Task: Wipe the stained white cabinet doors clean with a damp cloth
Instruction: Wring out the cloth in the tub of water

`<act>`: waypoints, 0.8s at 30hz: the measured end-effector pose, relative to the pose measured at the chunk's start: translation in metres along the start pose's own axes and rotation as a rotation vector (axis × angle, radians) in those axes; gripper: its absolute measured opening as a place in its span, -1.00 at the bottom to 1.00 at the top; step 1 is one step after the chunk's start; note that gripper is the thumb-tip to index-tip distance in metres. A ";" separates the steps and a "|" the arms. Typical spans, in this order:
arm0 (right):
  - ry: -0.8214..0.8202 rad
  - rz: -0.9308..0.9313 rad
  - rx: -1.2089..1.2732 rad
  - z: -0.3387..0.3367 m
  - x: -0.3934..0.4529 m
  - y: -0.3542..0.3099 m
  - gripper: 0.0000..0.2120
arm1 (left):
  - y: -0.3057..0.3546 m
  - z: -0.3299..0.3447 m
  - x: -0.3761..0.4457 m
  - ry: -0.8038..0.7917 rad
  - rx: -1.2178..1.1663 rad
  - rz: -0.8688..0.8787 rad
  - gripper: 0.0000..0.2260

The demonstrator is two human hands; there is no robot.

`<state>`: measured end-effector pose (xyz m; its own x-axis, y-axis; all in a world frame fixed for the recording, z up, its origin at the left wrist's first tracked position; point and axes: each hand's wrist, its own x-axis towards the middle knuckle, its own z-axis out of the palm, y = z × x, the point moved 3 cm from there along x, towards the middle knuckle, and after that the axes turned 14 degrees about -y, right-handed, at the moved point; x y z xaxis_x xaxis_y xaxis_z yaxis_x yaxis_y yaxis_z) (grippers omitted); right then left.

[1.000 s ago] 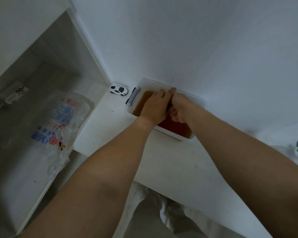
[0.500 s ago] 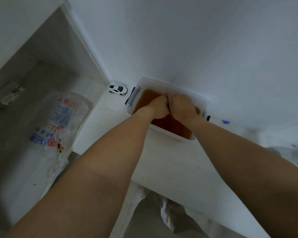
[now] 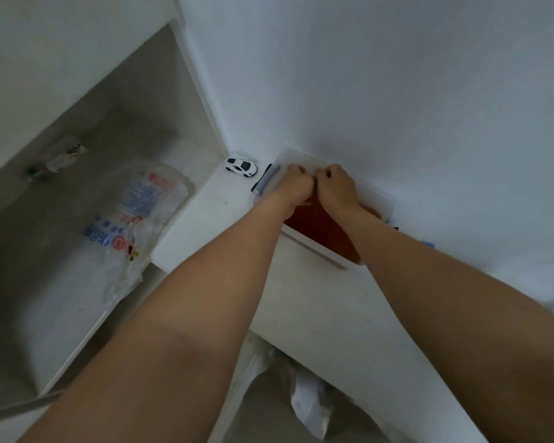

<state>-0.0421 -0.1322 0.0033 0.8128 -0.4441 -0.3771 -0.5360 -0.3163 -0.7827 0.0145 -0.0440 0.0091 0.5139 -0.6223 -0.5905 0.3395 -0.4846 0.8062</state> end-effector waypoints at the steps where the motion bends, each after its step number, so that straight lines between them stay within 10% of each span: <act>1: -0.024 -0.020 -0.009 0.003 -0.002 -0.006 -0.81 | 0.000 -0.005 -0.004 0.050 -0.066 0.021 -0.55; 8: -0.285 -0.203 -0.035 0.068 -0.032 -0.046 -0.68 | -0.048 -0.058 -0.077 0.501 -0.299 0.154 -0.97; 12: -0.486 -0.302 -0.083 0.137 -0.069 -0.065 -0.57 | -0.113 -0.088 -0.143 0.791 -0.327 0.107 -0.82; 15: -0.640 -0.347 -0.160 0.192 -0.112 -0.072 -0.90 | -0.161 -0.102 -0.211 0.954 -0.350 0.066 -0.61; 24: -0.892 -0.405 -0.154 0.328 -0.289 -0.092 -0.80 | -0.310 -0.090 -0.440 1.193 -0.384 0.040 -0.73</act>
<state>-0.1529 0.3005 0.0222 0.7813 0.4956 -0.3794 -0.1522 -0.4382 -0.8859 -0.2458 0.4350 0.0224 0.8533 0.4079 -0.3247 0.4111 -0.1435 0.9002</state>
